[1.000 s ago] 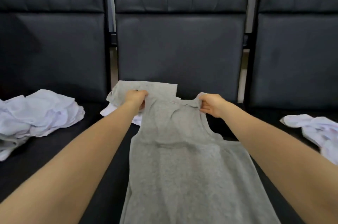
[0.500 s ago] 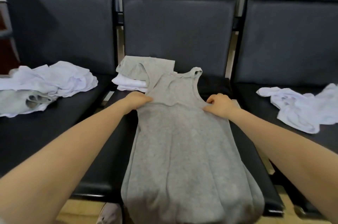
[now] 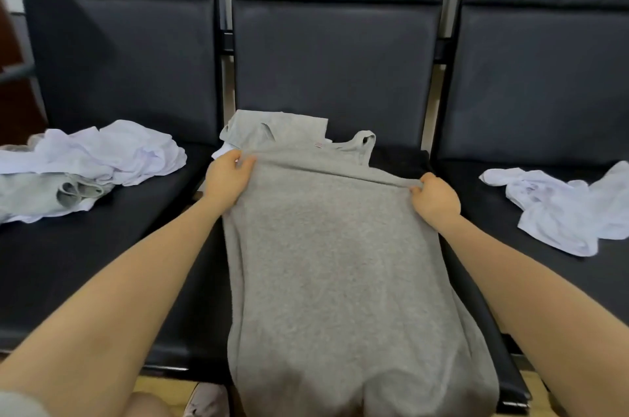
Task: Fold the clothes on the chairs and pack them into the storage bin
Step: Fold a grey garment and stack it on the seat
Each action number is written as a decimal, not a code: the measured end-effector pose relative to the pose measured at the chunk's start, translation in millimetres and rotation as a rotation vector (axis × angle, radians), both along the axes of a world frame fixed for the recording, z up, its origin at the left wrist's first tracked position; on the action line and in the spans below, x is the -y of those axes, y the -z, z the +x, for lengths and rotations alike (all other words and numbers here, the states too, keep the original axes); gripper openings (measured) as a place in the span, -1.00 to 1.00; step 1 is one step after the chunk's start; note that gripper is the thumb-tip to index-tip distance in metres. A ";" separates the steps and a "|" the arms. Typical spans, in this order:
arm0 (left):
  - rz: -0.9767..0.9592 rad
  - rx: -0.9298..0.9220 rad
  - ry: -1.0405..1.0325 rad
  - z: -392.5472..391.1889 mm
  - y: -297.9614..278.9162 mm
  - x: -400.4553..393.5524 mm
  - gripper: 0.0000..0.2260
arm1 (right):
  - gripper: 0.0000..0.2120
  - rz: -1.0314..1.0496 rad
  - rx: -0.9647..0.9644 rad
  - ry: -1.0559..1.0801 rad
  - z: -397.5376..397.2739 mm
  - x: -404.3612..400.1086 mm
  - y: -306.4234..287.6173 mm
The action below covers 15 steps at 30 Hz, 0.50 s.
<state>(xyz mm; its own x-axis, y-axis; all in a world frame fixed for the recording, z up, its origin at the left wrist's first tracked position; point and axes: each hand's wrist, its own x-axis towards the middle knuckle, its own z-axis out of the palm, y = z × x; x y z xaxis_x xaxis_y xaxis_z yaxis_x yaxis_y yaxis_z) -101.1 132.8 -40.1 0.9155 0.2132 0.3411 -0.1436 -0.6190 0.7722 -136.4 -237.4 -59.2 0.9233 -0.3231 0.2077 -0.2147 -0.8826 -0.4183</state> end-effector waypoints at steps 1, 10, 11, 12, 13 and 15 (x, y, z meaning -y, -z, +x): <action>0.270 0.055 -0.028 2.0 6.6 -5.5 -0.63 | -0.76 -0.004 -0.002 0.017 2.2 2.8 1.2; 0.573 -0.242 -0.009 -8.4 18.0 -2.2 -0.59 | -0.69 0.018 -0.102 -0.018 1.3 -0.5 -4.8; 0.570 -0.253 0.009 -11.8 14.1 0.7 -0.65 | -0.65 0.052 -0.123 -0.031 -2.6 -1.6 -10.2; 0.578 -0.254 0.022 -17.0 8.2 3.3 -0.72 | -0.59 0.076 -0.137 -0.041 -6.8 -2.4 -16.2; 0.585 -0.247 0.024 -23.1 1.3 5.7 -0.72 | -0.55 0.083 -0.154 -0.051 -13.8 -4.1 -23.6; 0.567 -0.229 0.031 -35.7 -10.8 6.8 -0.65 | -0.50 0.064 -0.180 -0.079 -29.8 -7.5 -37.6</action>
<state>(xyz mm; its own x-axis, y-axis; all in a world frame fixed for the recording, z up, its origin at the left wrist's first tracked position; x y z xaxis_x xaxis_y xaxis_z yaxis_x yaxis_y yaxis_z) -136.8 126.0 -29.3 0.9818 0.0281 0.1879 -0.0376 -0.9408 0.3368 -166.3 -229.9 -21.6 0.9667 -0.2551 0.0187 -0.2218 -0.8727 -0.4349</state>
